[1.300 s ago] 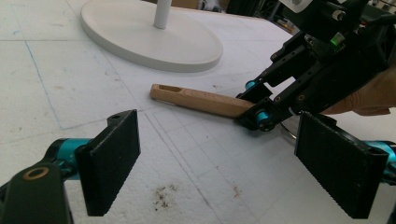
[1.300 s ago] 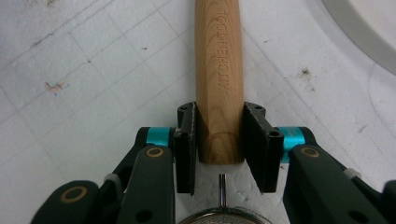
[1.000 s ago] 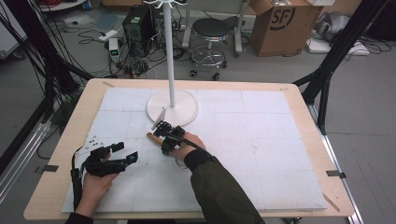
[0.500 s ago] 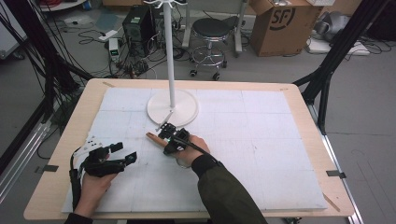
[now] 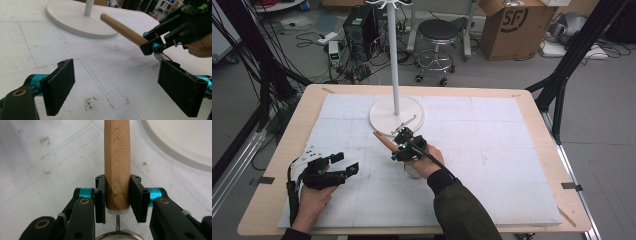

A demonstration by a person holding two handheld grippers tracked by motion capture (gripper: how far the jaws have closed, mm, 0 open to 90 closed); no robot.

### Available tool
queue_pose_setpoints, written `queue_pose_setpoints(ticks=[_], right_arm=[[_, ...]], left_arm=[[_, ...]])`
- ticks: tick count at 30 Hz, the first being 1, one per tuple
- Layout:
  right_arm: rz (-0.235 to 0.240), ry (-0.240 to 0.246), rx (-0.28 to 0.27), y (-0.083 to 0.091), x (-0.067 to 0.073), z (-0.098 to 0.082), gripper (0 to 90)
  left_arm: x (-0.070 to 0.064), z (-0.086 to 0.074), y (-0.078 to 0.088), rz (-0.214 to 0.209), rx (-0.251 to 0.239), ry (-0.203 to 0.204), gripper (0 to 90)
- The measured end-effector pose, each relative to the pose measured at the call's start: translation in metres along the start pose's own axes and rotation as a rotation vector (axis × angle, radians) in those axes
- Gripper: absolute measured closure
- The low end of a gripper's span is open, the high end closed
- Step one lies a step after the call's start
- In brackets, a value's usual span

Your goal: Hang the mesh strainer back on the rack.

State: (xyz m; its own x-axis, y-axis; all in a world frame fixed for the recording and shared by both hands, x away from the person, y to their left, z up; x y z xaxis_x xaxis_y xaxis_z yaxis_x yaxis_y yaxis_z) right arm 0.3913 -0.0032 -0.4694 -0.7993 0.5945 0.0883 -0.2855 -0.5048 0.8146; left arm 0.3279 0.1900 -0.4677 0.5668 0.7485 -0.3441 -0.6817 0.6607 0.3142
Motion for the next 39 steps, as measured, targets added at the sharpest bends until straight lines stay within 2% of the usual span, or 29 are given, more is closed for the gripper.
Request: queue_pose_setpoints(ticks=[4,14,19,22,29,32,39], right_arm=[[-0.005,-0.019,-0.065,0.015,-0.006,0.005,69.3],[0.018,-0.098,-0.236,0.05,-0.026,0.02,69.2],[0.035,-0.159,-0.33,0.063,-0.037,0.028,69.2],[0.043,-0.18,-0.365,0.069,-0.039,0.032,69.2],[0.052,-0.238,-0.506,0.088,-0.045,0.042,69.2],[0.069,-0.258,-0.564,0.098,-0.047,0.049,69.2],[0.068,-0.243,-0.655,0.118,-0.045,0.074,69.2]], left_arm=[[0.0,0.0,0.0,0.001,-0.001,0.0,14.9],[0.001,0.0,0.0,0.005,0.0,0.003,14.9],[0.0,0.0,0.0,0.003,-0.003,0.004,14.9],[0.0,0.0,-0.001,0.001,-0.003,0.002,14.9],[0.0,0.0,0.0,-0.002,-0.002,0.005,14.9],[0.001,0.001,0.0,-0.002,-0.005,0.006,14.9],[0.0,0.001,0.0,-0.008,-0.007,0.004,14.9]])
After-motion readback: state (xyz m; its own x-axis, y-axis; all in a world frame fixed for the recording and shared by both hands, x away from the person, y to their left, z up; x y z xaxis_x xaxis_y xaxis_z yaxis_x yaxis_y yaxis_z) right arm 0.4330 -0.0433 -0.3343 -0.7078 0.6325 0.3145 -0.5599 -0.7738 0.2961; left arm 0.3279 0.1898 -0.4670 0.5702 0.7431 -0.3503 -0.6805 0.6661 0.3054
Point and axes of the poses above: each handheld gripper's, and its own axes: y roughly backward along the jaws, z roughly out of its top, x roughly to its left, the point moved 8 cm from there along -y, roughly forward along the jaws, and after that the axes turned 1 degree about y, right-handed, at the moved point
